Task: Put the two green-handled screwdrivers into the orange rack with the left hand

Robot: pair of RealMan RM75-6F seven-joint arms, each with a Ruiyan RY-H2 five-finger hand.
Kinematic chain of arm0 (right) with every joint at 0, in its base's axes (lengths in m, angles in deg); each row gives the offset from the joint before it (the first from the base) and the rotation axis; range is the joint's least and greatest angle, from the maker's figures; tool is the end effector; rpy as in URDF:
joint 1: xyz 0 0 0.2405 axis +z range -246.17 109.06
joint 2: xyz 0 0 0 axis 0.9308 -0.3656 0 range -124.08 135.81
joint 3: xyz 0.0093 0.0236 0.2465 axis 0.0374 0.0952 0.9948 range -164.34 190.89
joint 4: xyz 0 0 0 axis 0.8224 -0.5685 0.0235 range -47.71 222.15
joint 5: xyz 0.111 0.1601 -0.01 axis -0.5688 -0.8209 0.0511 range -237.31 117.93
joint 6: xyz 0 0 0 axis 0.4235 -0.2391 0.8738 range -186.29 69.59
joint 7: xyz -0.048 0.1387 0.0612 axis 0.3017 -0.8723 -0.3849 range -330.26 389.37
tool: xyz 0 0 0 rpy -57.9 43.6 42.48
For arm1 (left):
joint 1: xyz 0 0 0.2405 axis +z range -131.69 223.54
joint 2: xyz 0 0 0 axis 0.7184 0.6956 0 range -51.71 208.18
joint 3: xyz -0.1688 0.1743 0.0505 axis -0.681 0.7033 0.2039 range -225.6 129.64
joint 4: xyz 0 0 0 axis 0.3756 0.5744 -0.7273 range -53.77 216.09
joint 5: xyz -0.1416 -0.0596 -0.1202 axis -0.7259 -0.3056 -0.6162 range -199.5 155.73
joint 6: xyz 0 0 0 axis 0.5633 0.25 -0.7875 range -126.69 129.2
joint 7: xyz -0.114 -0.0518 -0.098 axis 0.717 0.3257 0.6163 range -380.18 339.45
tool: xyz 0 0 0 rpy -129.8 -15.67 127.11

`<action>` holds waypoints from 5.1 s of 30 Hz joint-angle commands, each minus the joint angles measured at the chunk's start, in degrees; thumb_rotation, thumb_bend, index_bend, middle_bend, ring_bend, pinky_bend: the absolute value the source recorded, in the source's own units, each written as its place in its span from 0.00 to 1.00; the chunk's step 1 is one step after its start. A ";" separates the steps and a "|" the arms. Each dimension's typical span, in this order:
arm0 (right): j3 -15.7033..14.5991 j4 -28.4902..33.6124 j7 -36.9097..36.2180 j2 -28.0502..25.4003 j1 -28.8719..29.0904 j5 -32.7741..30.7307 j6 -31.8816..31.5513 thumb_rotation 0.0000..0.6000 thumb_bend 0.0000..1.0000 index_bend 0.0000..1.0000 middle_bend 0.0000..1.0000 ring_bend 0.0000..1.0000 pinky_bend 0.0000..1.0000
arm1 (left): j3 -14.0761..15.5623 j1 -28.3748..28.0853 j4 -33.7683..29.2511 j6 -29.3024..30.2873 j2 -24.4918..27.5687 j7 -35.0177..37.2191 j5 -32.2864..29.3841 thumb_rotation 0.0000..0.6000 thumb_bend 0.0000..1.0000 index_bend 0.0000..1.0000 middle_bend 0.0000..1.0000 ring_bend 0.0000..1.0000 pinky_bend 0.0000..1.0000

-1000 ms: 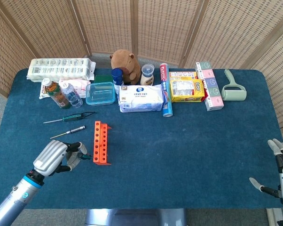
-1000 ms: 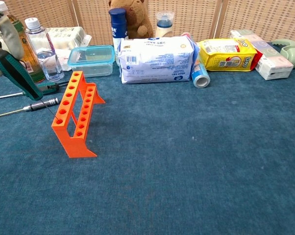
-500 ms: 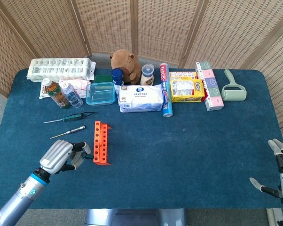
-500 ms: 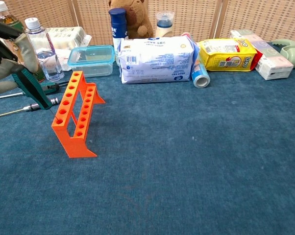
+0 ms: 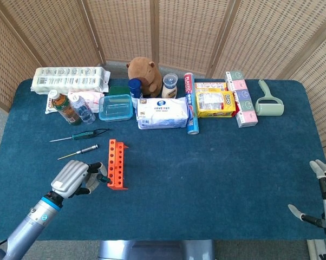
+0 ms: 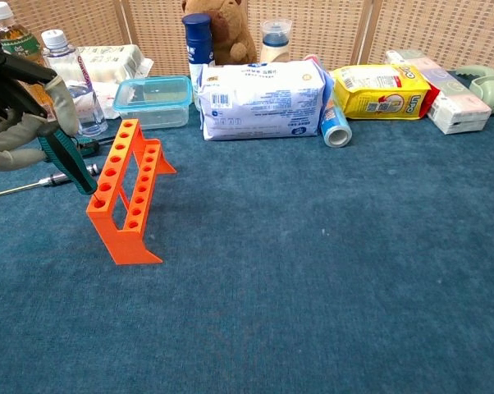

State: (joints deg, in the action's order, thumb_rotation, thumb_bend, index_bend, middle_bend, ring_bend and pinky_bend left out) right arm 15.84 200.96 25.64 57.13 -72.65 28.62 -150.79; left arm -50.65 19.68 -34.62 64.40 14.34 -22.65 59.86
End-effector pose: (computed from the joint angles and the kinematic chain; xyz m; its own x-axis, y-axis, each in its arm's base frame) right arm -0.2533 -0.1488 0.2206 0.1968 0.0700 0.9779 -0.9786 0.0760 0.1915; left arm -0.1495 0.2429 0.0888 0.1734 0.3773 0.9097 0.9384 -0.3436 -0.0364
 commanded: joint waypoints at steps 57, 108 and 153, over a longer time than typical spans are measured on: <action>1.39 -0.66 1.24 0.79 1.74 -4.75 3.20 1.00 0.10 0.02 0.04 0.00 0.01 | -11.09 -15.03 41.61 -11.85 -19.90 -18.07 -38.69 1.00 0.31 0.30 0.78 0.72 0.86; 2.06 -0.84 -1.27 -0.55 2.32 -6.74 4.57 1.00 0.10 0.02 0.04 0.00 0.01 | -11.03 -20.15 58.62 -19.32 -30.89 -22.20 -48.30 1.00 0.32 0.32 0.78 0.72 0.86; 1.07 -0.06 -1.51 -0.61 1.70 -3.67 3.19 1.00 0.10 0.02 0.04 0.00 0.01 | -13.98 -13.76 34.84 -9.37 -16.26 -16.47 -38.90 1.00 0.44 0.51 0.78 0.72 0.86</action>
State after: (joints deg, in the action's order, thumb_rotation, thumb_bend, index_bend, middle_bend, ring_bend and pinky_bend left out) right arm 16.91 200.89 24.13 56.52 -70.95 24.95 -147.59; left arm -64.08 4.72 3.64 53.51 -4.64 -40.43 19.51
